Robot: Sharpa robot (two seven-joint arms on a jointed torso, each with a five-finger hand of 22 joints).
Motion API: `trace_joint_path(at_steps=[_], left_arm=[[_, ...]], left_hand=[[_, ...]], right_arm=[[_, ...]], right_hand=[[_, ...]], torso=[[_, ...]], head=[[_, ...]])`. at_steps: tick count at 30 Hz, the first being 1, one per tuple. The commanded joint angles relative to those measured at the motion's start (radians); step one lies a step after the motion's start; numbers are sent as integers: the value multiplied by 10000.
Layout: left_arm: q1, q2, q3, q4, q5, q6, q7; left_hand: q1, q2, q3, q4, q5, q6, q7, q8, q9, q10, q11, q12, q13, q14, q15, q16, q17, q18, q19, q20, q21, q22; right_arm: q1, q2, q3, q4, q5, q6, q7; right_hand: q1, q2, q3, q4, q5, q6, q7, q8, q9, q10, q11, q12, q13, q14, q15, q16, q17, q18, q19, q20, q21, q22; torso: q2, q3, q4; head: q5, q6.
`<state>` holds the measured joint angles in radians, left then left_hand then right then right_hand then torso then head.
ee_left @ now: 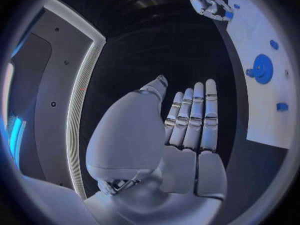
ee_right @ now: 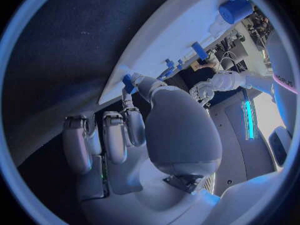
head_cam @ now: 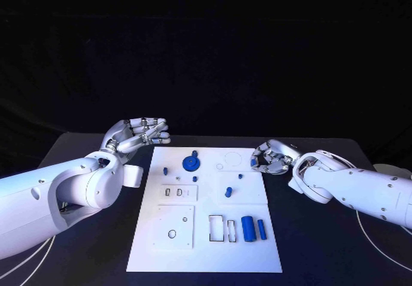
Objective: Assemble the parts on the task board
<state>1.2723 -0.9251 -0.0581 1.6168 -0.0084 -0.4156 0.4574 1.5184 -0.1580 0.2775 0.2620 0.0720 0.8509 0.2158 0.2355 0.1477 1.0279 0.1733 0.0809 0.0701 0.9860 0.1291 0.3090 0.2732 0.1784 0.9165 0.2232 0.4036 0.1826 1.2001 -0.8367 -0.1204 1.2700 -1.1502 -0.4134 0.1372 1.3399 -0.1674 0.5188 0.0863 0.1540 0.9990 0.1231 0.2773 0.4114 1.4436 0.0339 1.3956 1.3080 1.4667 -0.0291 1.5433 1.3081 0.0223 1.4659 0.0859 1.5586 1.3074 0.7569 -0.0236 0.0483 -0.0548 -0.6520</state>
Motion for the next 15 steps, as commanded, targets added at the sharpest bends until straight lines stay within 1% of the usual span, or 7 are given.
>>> trace_joint_path(at_steps=[1,5,8,10,11,13,15], left_arm=[[9,21,7,-7,-50,119,17],[9,17,7,-19,-50,111,12],[9,8,7,-35,-50,106,4],[8,5,6,-48,-50,105,-1],[8,6,6,-55,-50,106,-4],[8,11,6,-75,-50,119,-15],[8,25,5,-102,-50,128,-24]], left_hand=[[-1,0,13,-34,-35,33,86,41,4,-15,12,-32,-6,-62,-5,-38,15,6,-64,28,17,-10],[-1,0,13,-34,-35,33,86,41,4,-15,12,-32,-6,-62,-5,-38,15,6,-64,28,17,-10],[-1,0,13,-34,-35,33,86,41,4,-15,12,-32,-6,-62,-5,-38,15,6,-64,28,17,-10],[-1,0,13,-34,-35,33,86,41,4,-15,12,-32,-6,-62,-5,-38,15,6,-64,28,17,-10],[-1,0,13,-34,-35,33,86,41,4,-15,12,-32,-6,-62,-5,-38,15,6,-64,28,17,-10],[3,7,20,-36,-39,29,89,38,3,-21,15,-39,-9,-64,-4,-39,20,7,-68,30,20,-9],[2,8,20,-36,-40,29,89,38,3,-21,15,-40,-9,-64,-4,-39,21,7,-69,30,20,-9]], right_arm=[[-9,2,-1,96,-130,-781,-62],[-8,-65,5,328,-155,-1084,-184],[25,-165,20,767,-277,-1235,-502],[81,-200,30,1083,-380,-1137,-785],[135,-200,34,1278,-428,-1010,-972],[253,-144,40,1612,-520,-792,-1302],[346,-36,43,1894,-658,-646,-1661]], right_hand=[[27,273,77,-14,52,247,-197,281,227,5,-78,67,904,863,-79,50,1789,-200,993,-93,55,2570],[-31,280,97,-38,113,259,-226,352,272,31,-105,86,927,867,-107,53,1803,-212,1022,-126,90,2603],[-84,272,97,-38,131,249,-236,382,293,33,-116,81,925,868,-120,53,1803,-220,1042,-142,114,2626],[-116,274,97,-31,133,238,-238,394,302,31,-120,74,919,868,-124,52,1801,-223,1049,-149,122,2634],[-141,269,96,-27,134,221,-237,397,306,23,-121,61,908,865,-128,49,1789,-223,1049,-154,122,2634],[-163,295,122,-31,123,180,-238,403,315,-30,-123,-15,837,864,-133,47,1787,-223,1049,-163,122,2634],[-180,335,150,-36,75,155,-240,421,330,-23,-126,-11,847,865,-136,47,1794,-223,1049,-171,122,2634]], torso=[[0,3,-1],[-18,-4,-6],[-38,-8,-26],[-41,-5,-41],[-47,-5,-47],[-69,-16,-62],[-89,-19,-77]], head=[[-6,-11],[-9,-25],[38,-24],[62,-12],[71,-11],[108,-21],[146,-44]])
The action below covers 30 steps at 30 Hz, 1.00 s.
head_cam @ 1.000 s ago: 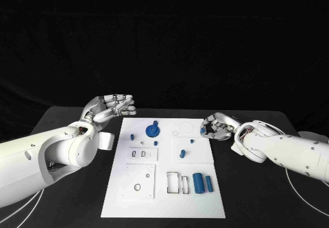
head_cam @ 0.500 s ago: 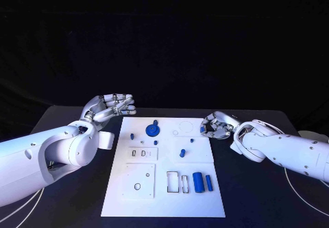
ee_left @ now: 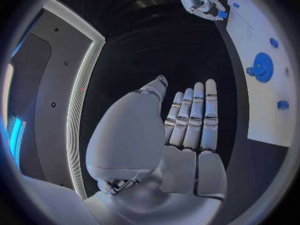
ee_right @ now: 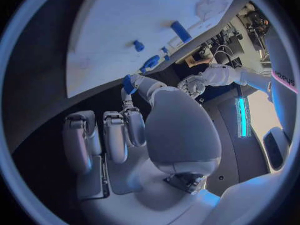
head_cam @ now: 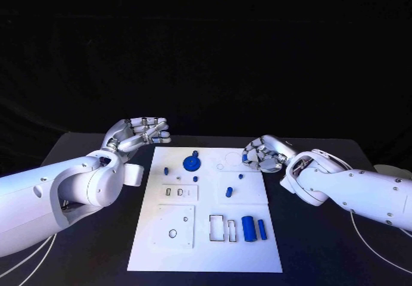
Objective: Assemble the parts on the task board
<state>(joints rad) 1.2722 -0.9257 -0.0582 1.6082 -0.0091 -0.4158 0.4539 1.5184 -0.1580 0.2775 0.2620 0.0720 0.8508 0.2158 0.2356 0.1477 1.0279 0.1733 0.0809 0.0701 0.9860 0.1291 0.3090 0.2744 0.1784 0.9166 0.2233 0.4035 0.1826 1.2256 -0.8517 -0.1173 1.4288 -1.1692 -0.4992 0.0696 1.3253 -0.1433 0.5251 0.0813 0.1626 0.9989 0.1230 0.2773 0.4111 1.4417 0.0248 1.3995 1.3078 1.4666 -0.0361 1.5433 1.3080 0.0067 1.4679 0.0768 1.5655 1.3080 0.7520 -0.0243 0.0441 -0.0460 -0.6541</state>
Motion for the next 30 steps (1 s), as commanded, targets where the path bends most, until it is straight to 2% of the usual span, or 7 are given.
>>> trace_joint_path(at_steps=[1,7,12,15,23,30], left_arm=[[9,45,6,-35,-43,134,7],[9,145,1,-208,-43,138,-17],[9,219,-1,-334,-43,122,-24],[9,277,-2,-392,-42,116,-32],[10,347,-3,-423,-42,96,-51],[10,368,-3,-408,-43,93,-67]], left_hand=[[2,8,20,-36,-40,29,89,38,3,-21,15,-40,-9,-64,-4,-39,9,7,-70,30,20,-9],[1,9,21,-35,-42,29,89,38,3,-21,15,-41,-9,-64,-4,-38,10,7,-71,30,21,-9],[1,9,21,-35,-42,29,89,38,3,-21,15,-41,-9,-64,-4,-38,10,7,-71,30,21,-9],[1,15,26,-35,-49,30,85,38,2,-17,14,-43,-9,-63,-3,-38,15,8,-75,32,24,-8],[0,16,28,-35,-52,33,83,39,3,-13,13,-42,-9,-63,-4,-38,18,9,-77,33,26,-7],[0,16,28,-35,-52,33,83,39,3,-13,13,-42,-9,-63,-4,-38,18,9,-77,33,26,-7]], right_arm=[[131,191,13,439,-551,270,-1183],[262,930,9,1050,-1049,474,-2270],[250,1611,-26,1186,-1457,522,-2712],[154,2089,-58,1170,-1768,554,-2911],[-195,2793,-154,1033,-2467,663,-3154],[-458,3090,-195,925,-3019,694,-3311]], right_hand=[[-57,110,93,20,-38,144,-239,431,340,1,-35,-49,853,863,-66,44,1785,-67,1029,-83,53,2628],[-202,176,119,73,-24,87,-242,477,377,12,-39,-53,858,855,-72,30,1744,-67,1029,-94,53,2628],[-265,172,123,85,44,66,-245,502,394,25,-41,-43,873,852,-77,24,1728,-67,1029,-98,53,2628],[-314,160,120,95,86,56,-248,521,407,45,-44,-20,898,849,-79,19,1712,-67,1029,-101,53,2628],[-362,133,113,93,111,46,-256,546,423,68,-49,8,928,849,-83,18,1709,-64,1023,-105,45,2621],[-447,89,89,113,111,41,-258,575,439,93,-52,35,959,851,-87,19,1715,-67,1029,-110,53,2628]], torso=[[-55,-16,-41],[-97,-49,-4],[-104,-70,6],[-79,-62,6],[-54,-54,-15],[-68,-48,-8]], head=[[91,-33],[250,-101],[389,-136],[484,-156],[615,-233],[635,-325]])
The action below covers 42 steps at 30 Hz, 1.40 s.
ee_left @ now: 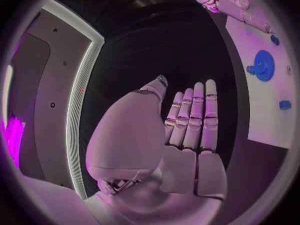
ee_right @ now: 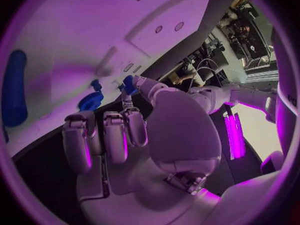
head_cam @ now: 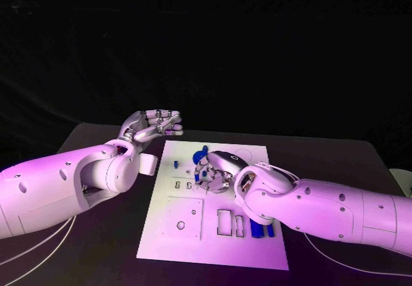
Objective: Assemble the parts on the task board
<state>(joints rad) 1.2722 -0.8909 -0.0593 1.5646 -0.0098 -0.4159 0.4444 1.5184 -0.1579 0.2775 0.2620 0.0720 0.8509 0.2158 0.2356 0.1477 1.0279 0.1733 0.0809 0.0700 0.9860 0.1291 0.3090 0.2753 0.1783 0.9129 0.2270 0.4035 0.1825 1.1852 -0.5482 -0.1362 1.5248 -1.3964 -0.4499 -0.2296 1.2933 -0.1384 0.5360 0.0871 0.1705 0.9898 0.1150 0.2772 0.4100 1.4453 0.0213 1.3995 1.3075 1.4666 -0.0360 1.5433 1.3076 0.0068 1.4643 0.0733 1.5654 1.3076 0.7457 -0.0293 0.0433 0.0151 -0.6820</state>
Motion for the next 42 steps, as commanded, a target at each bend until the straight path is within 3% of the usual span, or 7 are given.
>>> trace_joint_path(at_steps=[1,8,13,23,28,37,42], left_arm=[[10,20,7,29,-36,94,26],[10,15,7,35,-36,91,19],[10,6,7,31,-36,87,10],[10,-5,7,31,-37,90,-9],[10,-18,7,30,-37,85,-13],[10,-18,7,20,-38,92,-24],[10,-15,7,16,-38,93,-30]], left_hand=[[0,16,28,-35,-51,32,83,39,3,-13,13,-42,-8,-63,-3,-38,9,10,-40,-4,26,-7],[1,18,32,-36,-55,38,79,42,4,-5,10,-42,-8,-62,-4,-37,14,11,-44,-2,30,-5],[1,18,32,-36,-55,38,79,42,4,-5,10,-42,-8,-62,-4,-37,14,11,-44,-2,30,-5],[2,19,35,-38,-58,39,78,42,4,-4,9,-45,-9,-62,-5,-37,19,12,-47,-1,34,-4],[2,19,35,-38,-58,39,78,42,4,-4,9,-45,-9,-62,-5,-37,19,12,-47,-1,34,-4],[2,19,35,-38,-58,39,78,42,4,-4,9,-45,-9,-62,-5,-37,19,12,-47,-1,34,-4],[2,19,35,-38,-58,39,78,42,4,-4,9,-45,-9,-62,-5,-37,19,12,-47,-1,34,-4]], right_arm=[[-78,80,-9,-55,-799,205,-336],[-178,205,-22,-229,-1035,215,-456],[-229,274,-28,-294,-1106,228,-463],[-339,396,-36,-422,-1141,234,-452],[-357,365,-37,-475,-1102,239,-469],[-366,409,-38,-520,-1046,352,-456],[-367,422,-38,-542,-1045,407,-506]], right_hand=[[-127,40,-20,55,33,132,-178,576,450,57,-17,36,961,852,-88,19,1719,-68,1065,-75,54,2632],[-166,17,-31,64,35,123,-179,584,455,47,-18,20,948,848,-91,13,1700,-68,1065,-77,53,2631],[-207,-15,-42,71,43,107,-178,590,458,42,-18,12,942,848,-92,12,1698,-68,1065,-79,54,2632],[-244,-49,-53,77,50,93,-176,595,460,33,-17,-2,931,845,-92,8,1685,-64,1056,-81,43,2621],[-244,-49,-53,77,50,93,-176,595,460,33,-17,-2,931,845,-92,8,1685,-64,1056,-81,43,2621],[-284,-83,-64,85,55,75,-171,598,462,19,-14,-21,915,841,-91,2,1665,-59,1044,-81,28,2608],[-393,-190,-101,110,45,4,-144,586,455,-80,5,-152,796,833,-80,-12,1626,-49,1019,-78,-4,2579]], torso=[[-2,9,-7],[-17,2,-3],[-9,17,0],[-6,8,9],[-11,-3,3],[-6,11,-6],[-13,11,-8]], head=[[39,-57],[9,-81],[48,-91],[75,-133],[88,-148],[92,-142],[88,-145]])
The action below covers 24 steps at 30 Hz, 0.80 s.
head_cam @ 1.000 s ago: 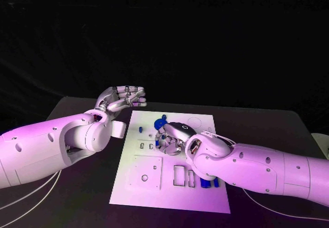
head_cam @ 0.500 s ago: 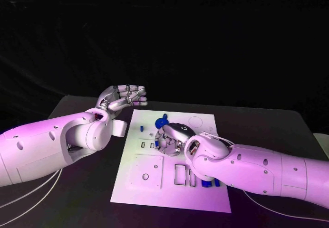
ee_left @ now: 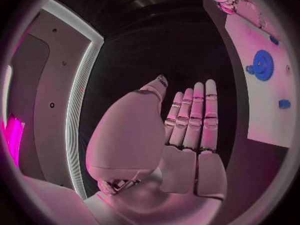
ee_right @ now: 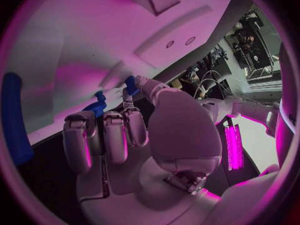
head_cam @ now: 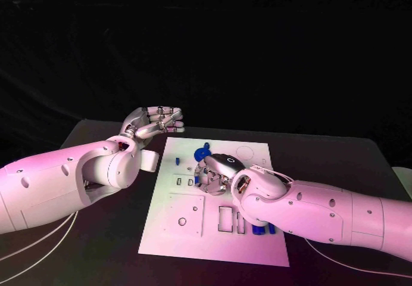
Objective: Assemble the parts on the task board
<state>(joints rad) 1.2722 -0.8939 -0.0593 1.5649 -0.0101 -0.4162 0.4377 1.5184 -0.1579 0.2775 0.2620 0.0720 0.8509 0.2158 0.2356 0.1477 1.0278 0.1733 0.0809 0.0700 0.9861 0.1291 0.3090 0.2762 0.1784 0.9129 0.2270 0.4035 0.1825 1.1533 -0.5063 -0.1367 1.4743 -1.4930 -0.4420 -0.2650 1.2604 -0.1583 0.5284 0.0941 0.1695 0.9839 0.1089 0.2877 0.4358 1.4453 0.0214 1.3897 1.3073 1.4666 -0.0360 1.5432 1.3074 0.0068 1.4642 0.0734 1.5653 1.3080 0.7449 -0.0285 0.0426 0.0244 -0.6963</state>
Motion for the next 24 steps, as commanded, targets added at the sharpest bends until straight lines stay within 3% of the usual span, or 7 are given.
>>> trace_joint_path(at_steps=[1,2,6,24], left_arm=[[10,15,7,12,-35,97,37],[10,15,7,12,-35,97,35],[10,16,7,9,-35,97,28],[10,21,7,-10,-36,104,18]], left_hand=[[2,19,35,-38,-58,39,78,42,4,-4,9,-46,-9,-62,-5,-37,10,11,-48,-1,34,-3],[2,19,35,-38,-58,39,78,42,4,-4,9,-46,-9,-62,-5,-37,10,11,-48,-1,34,-3],[3,15,39,-42,-61,35,78,38,2,-9,11,-55,-12,-65,-4,-38,19,13,-55,2,42,-1],[3,15,39,-42,-61,35,78,38,2,-9,11,-55,-12,-65,-4,-38,19,13,-55,2,42,-1]], right_arm=[[-49,4,-33,-40,-82,326,-162],[-49,5,-33,-42,-84,322,-169],[-49,10,-33,-48,-88,307,-183],[-49,48,-33,-59,-94,252,-157]], right_hand=[[-65,9,-25,40,54,64,-83,481,198,-79,4,-55,798,834,-80,-12,1629,-49,1020,-79,-3,2575],[-248,-182,-120,110,79,-92,-13,404,160,-134,56,-120,743,836,-45,-10,1642,-47,1015,-62,-9,2570],[-444,-340,-210,211,257,-216,57,332,114,-165,122,-152,722,833,15,-17,1624,-43,1004,-14,-24,2558],[-523,-470,-295,259,306,-466,167,175,25,-276,214,-280,613,822,89,-35,1577,-24,960,51,-81,2508]], torso=[[-4,2,-2],[0,3,-1],[5,7,-4],[1,2,-9]], head=[[-1,-2],[3,-3],[3,1],[-15,-7]])
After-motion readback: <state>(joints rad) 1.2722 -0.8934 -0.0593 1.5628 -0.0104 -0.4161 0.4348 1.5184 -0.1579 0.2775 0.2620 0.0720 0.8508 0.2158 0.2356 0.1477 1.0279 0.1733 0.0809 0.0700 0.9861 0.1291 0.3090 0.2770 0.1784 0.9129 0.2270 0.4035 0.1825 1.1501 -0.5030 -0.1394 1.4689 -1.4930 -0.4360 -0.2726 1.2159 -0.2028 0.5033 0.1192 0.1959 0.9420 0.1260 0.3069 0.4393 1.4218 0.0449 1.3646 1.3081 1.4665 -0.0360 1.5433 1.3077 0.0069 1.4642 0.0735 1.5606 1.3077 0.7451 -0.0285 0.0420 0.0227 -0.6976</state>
